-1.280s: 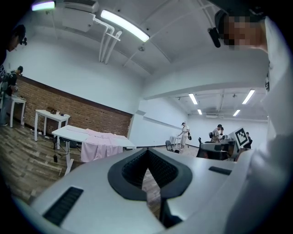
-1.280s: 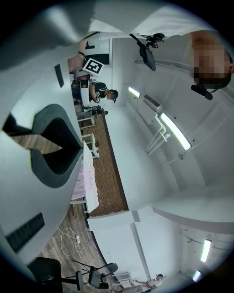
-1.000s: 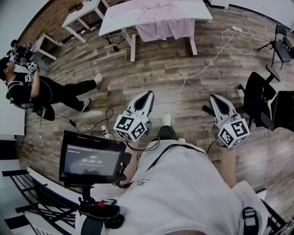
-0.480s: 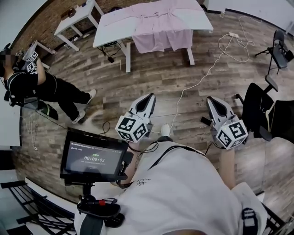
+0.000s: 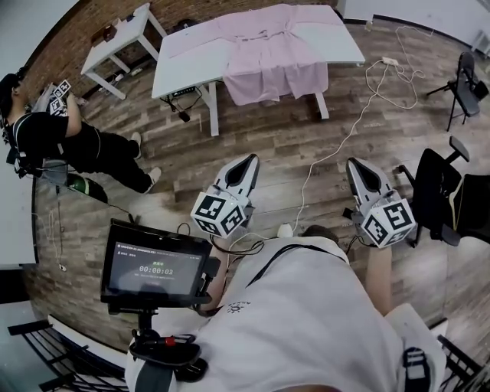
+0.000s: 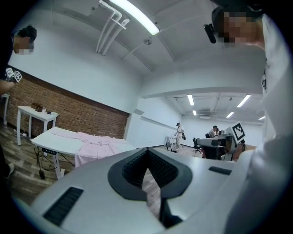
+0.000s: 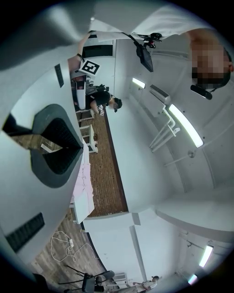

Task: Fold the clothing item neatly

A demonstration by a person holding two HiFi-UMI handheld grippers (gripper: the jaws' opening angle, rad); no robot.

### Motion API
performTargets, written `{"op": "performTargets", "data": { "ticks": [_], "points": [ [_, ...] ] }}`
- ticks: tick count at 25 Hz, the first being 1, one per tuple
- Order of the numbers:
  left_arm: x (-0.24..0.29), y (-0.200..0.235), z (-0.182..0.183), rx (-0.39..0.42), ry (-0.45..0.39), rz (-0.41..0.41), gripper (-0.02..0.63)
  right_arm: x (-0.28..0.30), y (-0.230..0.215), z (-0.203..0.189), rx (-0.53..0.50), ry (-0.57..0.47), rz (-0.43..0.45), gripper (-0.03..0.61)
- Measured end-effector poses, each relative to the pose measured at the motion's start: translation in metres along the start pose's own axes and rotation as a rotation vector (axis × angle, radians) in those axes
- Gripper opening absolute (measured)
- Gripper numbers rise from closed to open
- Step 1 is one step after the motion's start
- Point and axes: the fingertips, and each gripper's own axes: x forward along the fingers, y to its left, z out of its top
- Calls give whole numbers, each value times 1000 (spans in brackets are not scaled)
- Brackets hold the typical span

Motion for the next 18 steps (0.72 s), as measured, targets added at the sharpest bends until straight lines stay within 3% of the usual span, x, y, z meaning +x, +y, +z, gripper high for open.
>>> {"op": "performTargets", "data": {
  "ticks": [10,18],
  "points": [
    [5,4,4,-26,-8,14,2,11,-5,5,14,-14,14,2],
    [66,55,23,-13,1,44,2,88,-54,21,20,-6,59,2]
  ]
}}
